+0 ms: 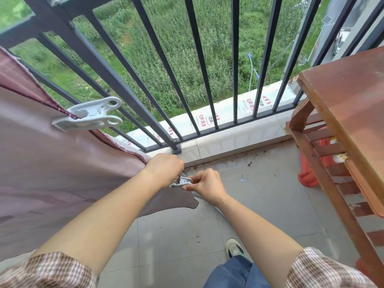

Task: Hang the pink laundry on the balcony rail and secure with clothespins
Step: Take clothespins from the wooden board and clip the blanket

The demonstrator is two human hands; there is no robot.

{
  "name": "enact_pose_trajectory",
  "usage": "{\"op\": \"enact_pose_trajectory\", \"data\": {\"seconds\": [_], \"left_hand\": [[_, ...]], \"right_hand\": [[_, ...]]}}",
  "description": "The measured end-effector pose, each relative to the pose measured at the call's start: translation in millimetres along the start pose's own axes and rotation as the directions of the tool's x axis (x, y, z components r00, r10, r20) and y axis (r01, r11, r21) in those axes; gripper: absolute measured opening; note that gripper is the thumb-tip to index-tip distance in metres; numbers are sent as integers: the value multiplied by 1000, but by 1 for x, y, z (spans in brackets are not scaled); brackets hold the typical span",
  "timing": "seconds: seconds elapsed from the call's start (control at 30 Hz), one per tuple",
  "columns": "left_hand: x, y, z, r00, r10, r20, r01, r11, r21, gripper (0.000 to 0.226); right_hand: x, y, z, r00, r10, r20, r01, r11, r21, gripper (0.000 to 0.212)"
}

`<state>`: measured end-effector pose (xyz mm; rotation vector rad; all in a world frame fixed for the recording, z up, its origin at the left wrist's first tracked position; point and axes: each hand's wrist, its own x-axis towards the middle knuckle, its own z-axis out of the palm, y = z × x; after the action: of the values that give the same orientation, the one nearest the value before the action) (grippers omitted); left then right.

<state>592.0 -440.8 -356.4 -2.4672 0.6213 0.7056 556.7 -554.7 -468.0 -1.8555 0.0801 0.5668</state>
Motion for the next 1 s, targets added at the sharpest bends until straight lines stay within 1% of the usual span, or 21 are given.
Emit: {"op": "enact_pose_trajectory", "data": {"seconds": [0.07, 0.17, 0.3, 0.37, 0.47, 0.53, 0.57, 0.63, 0.7, 0.77, 0.87, 1.0], "left_hand": [[1, 0, 2, 1000, -1, -3, 1, 1000, -9, 19], [1, 0, 3, 1000, 5, -1, -5, 1000, 12, 20], [-2, 3, 1, 1000, -13, 20, 13, 1000, 18, 20], [-4, 6, 2, 1000, -27, 7, 27, 1000, -8, 20], [-4, 17, 9, 994, -30, -108, 19, 995, -101, 26], [-1, 33, 8, 977, -70, -204, 21, 972, -233, 33], [2, 44, 5, 967, -99, -236, 20, 949, -314, 35], [10, 73, -1, 955, -143, -259, 11, 892, -452, 38], [22, 108, -7, 958, -148, -246, -4, 850, -527, 39], [33, 148, -18, 969, -118, -219, -24, 831, -556, 39], [44, 218, -45, 981, -46, -187, -66, 830, -554, 40], [54, 319, -88, 970, 48, -240, -168, 845, -508, 44]], "right_hand": [[0, 2, 2, 1000, 3, -16, -3, 1000, 22, 32], [-1, 5, 5, 1000, -15, -12, 14, 1000, -24, 34], [-3, 9, 6, 999, -6, -32, 5, 1000, -15, 59], [-5, 11, 1, 999, -7, -32, 6, 999, -36, 59], [-13, 19, -14, 999, 13, -49, -17, 998, -67, 56], [-21, 28, -29, 996, 42, -75, -48, 995, -84, 56], [-26, 34, -39, 995, 58, -86, -66, 994, -91, 55], [-41, 48, -64, 990, 86, -115, -99, 989, -110, 50], [-62, 68, -96, 978, 126, -167, -149, 979, -138, 47], [-87, 89, -133, 958, 171, -231, -211, 964, -163, 46], [-131, 123, -194, 921, 209, -329, -277, 944, -177, 42], [-190, 166, -275, 842, 188, -506, -313, 933, -175, 35]]}}
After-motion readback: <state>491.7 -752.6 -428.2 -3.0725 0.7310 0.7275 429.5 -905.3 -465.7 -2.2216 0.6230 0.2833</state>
